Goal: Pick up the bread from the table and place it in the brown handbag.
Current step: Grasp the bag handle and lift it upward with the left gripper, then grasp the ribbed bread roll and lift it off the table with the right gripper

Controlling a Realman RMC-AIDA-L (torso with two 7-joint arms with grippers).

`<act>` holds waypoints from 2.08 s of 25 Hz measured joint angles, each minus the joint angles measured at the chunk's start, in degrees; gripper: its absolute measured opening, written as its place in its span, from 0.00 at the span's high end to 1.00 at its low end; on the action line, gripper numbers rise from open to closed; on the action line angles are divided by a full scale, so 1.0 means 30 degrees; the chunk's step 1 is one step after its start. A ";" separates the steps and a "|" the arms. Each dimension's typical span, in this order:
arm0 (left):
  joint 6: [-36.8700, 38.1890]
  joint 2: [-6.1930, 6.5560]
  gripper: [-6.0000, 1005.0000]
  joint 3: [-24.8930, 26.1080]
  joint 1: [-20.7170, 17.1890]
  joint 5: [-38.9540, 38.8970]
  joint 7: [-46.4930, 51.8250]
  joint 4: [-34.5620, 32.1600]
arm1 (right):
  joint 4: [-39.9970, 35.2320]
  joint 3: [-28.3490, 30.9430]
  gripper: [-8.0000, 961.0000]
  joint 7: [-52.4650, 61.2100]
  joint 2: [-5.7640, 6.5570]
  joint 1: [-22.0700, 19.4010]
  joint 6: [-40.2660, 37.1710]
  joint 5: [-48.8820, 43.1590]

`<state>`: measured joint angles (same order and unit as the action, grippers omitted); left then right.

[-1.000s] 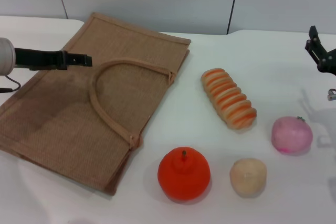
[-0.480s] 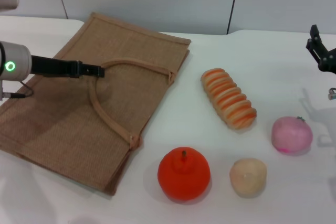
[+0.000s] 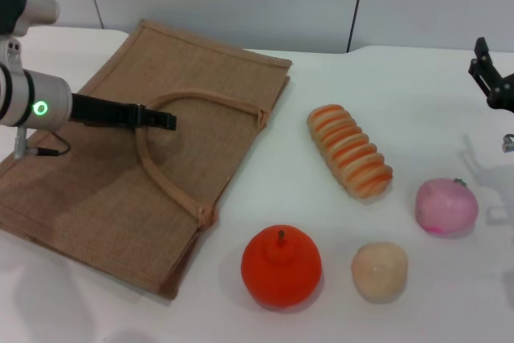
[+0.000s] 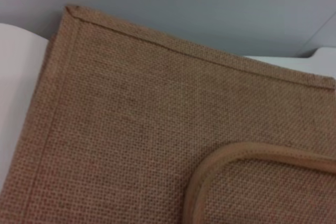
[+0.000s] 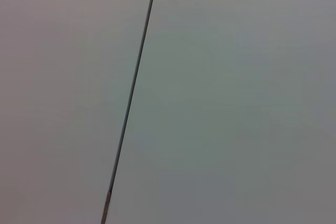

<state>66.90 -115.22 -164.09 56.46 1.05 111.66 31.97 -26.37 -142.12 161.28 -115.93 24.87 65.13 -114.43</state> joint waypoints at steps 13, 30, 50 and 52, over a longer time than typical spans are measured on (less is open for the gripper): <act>-0.0952 0.0092 0.19 0.0001 0.0300 0.1309 0.0602 -0.1048 | 0.0000 0.0001 0.10 0.0000 0.0001 0.0021 0.0000 0.0000; -0.1337 0.0145 0.58 0.0001 0.0311 0.1639 0.1125 -0.1102 | -0.0019 0.0000 0.10 0.0000 0.0001 0.0030 0.0000 0.0000; -0.2583 -0.0179 0.86 0.0028 0.0450 0.1721 0.1283 -0.1123 | 0.0000 -0.0030 0.11 0.0000 0.0001 -0.0026 0.0000 -0.0001; -0.2616 -0.0206 0.86 0.0028 0.0392 0.0982 0.1136 -0.1035 | 0.0002 -0.0030 0.11 0.0000 0.0001 -0.0085 0.0000 -0.0002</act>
<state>59.05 -115.84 -164.01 57.63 4.00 115.07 28.87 -26.36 -142.21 161.28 -115.93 24.62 65.12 -114.44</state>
